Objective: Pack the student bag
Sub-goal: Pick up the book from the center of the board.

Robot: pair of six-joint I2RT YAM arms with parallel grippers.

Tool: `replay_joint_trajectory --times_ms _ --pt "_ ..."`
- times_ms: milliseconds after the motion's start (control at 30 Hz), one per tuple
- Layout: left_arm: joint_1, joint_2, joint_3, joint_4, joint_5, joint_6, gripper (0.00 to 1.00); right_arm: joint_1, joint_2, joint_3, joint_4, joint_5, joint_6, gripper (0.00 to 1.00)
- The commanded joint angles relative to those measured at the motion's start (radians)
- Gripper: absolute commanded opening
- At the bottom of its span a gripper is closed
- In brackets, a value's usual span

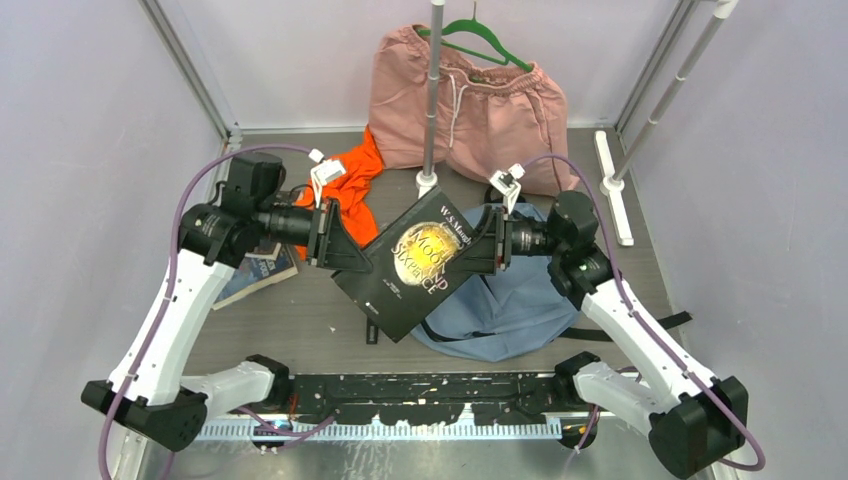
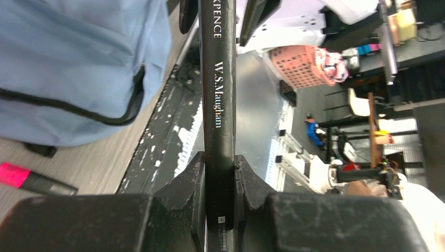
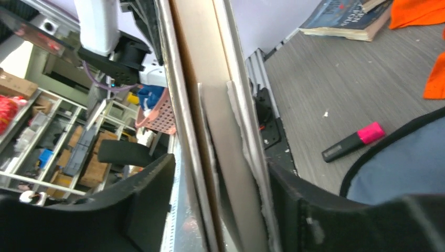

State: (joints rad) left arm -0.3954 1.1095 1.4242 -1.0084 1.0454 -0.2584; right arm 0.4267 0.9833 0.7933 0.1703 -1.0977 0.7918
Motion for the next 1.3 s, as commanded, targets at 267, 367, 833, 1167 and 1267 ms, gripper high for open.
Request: replay_joint_trajectory --times_ms 267,367,833,1167,1267 --pt "0.037 0.019 0.025 0.105 0.232 0.022 0.0 0.006 0.017 -0.046 0.512 0.005 0.409 0.19" --pt "0.045 0.013 0.017 0.109 0.176 0.029 0.29 0.006 0.07 -0.091 0.697 0.09 0.553 0.01" --pt "0.275 -0.127 0.013 0.112 -0.324 -0.056 0.98 0.007 0.079 -0.174 0.698 0.468 0.6 0.01" --pt "0.349 -0.33 -0.408 0.473 -0.396 -0.548 0.99 0.007 0.009 -0.106 0.473 0.577 0.45 0.01" --pt "0.349 -0.405 -0.611 0.77 -0.364 -0.77 0.99 0.011 0.052 -0.095 0.525 0.565 0.472 0.01"
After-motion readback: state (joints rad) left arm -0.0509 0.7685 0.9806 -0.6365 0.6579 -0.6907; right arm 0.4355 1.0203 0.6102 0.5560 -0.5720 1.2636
